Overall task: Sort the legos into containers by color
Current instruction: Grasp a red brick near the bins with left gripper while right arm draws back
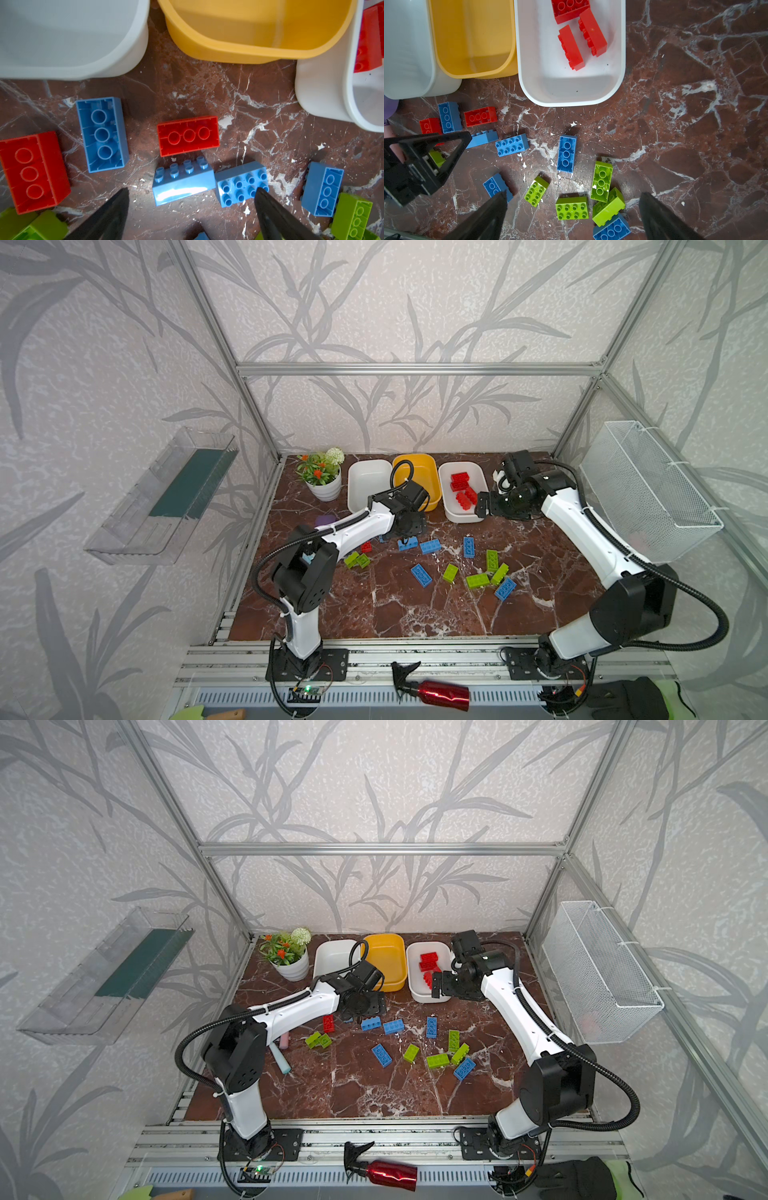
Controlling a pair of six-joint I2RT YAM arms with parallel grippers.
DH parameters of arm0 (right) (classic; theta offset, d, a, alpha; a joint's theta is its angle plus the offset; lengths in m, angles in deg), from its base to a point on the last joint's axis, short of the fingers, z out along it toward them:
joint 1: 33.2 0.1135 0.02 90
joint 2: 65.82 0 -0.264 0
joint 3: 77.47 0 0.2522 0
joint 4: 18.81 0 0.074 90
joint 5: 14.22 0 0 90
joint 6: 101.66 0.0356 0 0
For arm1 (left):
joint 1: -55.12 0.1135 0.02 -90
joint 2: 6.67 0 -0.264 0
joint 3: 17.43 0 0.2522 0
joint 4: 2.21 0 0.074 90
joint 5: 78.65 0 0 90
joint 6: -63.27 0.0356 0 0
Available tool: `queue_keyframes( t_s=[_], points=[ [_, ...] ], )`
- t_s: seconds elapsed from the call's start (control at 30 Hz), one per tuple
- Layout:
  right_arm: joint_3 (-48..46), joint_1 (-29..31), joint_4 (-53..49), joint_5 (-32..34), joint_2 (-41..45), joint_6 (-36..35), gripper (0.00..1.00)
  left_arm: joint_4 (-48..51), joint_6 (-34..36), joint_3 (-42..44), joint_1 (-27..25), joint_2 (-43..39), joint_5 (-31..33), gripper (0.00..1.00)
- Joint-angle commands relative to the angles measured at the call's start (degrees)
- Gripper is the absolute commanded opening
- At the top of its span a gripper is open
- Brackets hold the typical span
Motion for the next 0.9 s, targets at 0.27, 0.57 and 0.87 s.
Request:
queue_keyframes(
  t_s=[0.27,0.57,0.87],
  points=[
    [0.1,0.3,2.3,-0.5,2.5,0.9,0.99,1.6,-2.1,-5.7,0.2,7.1,6.5,0.93],
    [1.8,0.3,0.5,1.6,1.6,-0.2,0.99,-2.5,-1.5,-5.9,0.3,11.2,6.1,0.93],
    [3.0,0.3,-0.5,2.6,0.9,-0.2,0.99,-3.0,-1.7,-6.7,0.8,14.3,4.8,0.88]
  ],
)
